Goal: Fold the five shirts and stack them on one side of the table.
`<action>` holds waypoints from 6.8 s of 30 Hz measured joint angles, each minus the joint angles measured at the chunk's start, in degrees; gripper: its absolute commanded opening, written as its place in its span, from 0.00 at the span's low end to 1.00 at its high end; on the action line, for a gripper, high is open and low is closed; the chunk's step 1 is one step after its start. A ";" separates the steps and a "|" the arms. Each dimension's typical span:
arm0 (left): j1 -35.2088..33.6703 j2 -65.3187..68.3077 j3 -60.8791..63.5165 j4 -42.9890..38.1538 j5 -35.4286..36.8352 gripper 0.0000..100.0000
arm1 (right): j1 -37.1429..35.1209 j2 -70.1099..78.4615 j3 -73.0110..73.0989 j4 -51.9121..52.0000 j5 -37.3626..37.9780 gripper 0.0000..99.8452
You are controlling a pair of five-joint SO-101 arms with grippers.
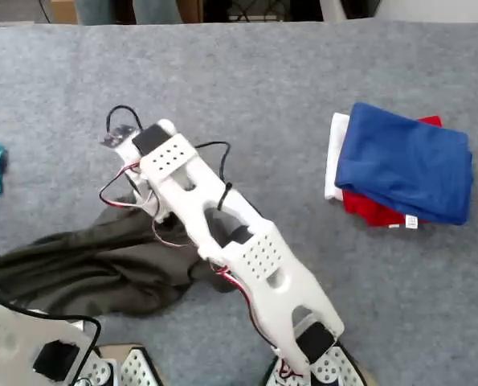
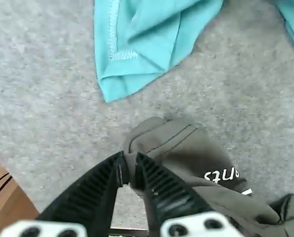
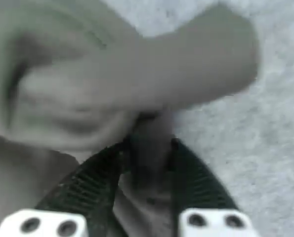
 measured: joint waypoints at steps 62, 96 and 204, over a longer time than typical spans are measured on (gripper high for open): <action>8.97 -0.09 15.91 0.00 -10.99 0.03 | 5.36 7.91 -16.53 -0.35 16.79 0.13; 8.97 -0.09 15.91 0.00 -10.99 0.03 | 5.27 10.73 -15.12 0.09 16.79 0.04; 40.88 -20.84 23.91 -56.35 -4.48 0.03 | 29.45 -29.54 1.58 -52.57 8.70 0.01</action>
